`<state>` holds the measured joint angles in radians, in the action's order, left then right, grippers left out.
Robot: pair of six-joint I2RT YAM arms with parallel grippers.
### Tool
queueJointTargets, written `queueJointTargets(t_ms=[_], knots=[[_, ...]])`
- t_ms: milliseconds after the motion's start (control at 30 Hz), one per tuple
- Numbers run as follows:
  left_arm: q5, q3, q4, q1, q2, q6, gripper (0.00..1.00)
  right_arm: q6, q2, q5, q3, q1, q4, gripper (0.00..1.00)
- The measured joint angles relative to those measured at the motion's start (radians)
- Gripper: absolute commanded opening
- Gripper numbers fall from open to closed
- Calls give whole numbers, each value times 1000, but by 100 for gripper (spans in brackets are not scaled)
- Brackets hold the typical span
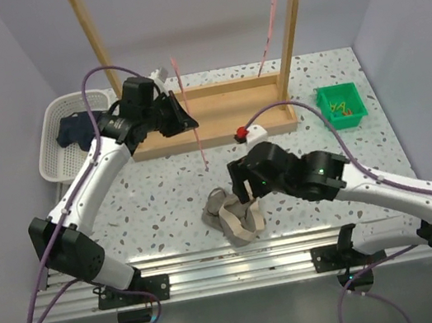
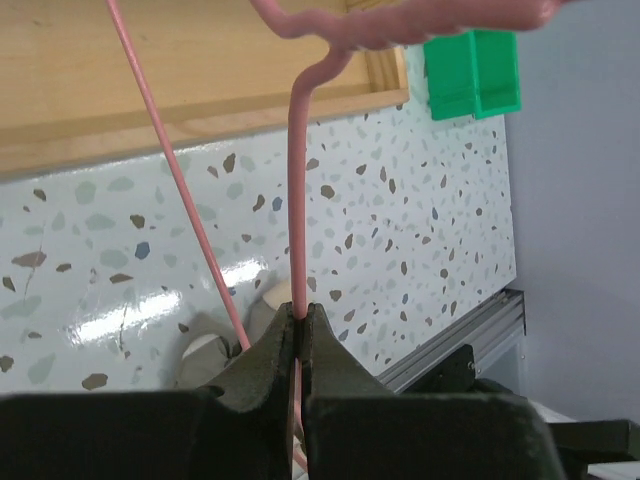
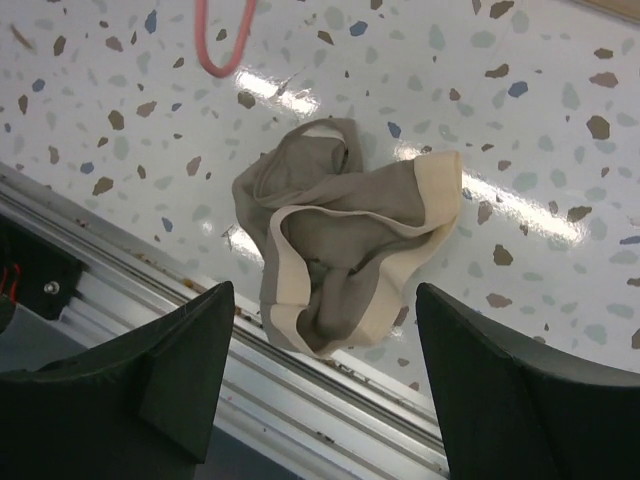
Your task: Remove the underwear clipped to the hanger
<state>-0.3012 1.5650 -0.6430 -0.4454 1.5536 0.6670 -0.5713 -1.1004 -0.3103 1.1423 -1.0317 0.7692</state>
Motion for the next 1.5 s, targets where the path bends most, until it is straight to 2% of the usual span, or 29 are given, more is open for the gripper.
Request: queueJointTargets(t_ms=[100,167,433,600,833,867,967,1267,1300,1333,1400,1500], knots=[[21,-81,-1,-3,-46,37,0,-10,-123,-120,66,-108,-5,80],[37,-106,-1,-7,-57,58,0,-9,-186,-166,99,-132,-13,82],[76,-124,-1,-15,-68,104,0,14,-362,-231,269,-140,-53,84],[75,-124,3,-15,-81,121,0,7,-455,-274,323,-140,-63,78],[70,-124,6,-15,-93,127,0,-5,-514,-365,323,-140,-93,61],[69,-124,6,-15,-95,127,0,-3,-514,-378,322,-140,-108,52],[66,-126,7,-15,-100,127,0,4,-514,-387,322,-136,-154,40],[45,-146,13,-15,-119,143,0,3,-539,-300,322,-89,-193,37],[44,-146,14,-15,-119,144,0,3,-541,-297,321,-88,-193,32],[43,-146,14,-15,-120,145,0,2,-541,-296,319,-88,-194,18],[41,-146,14,-15,-121,145,0,1,-541,-296,315,-88,-194,0],[41,-148,14,-15,-121,144,0,-8,-540,-301,308,-87,-194,0]])
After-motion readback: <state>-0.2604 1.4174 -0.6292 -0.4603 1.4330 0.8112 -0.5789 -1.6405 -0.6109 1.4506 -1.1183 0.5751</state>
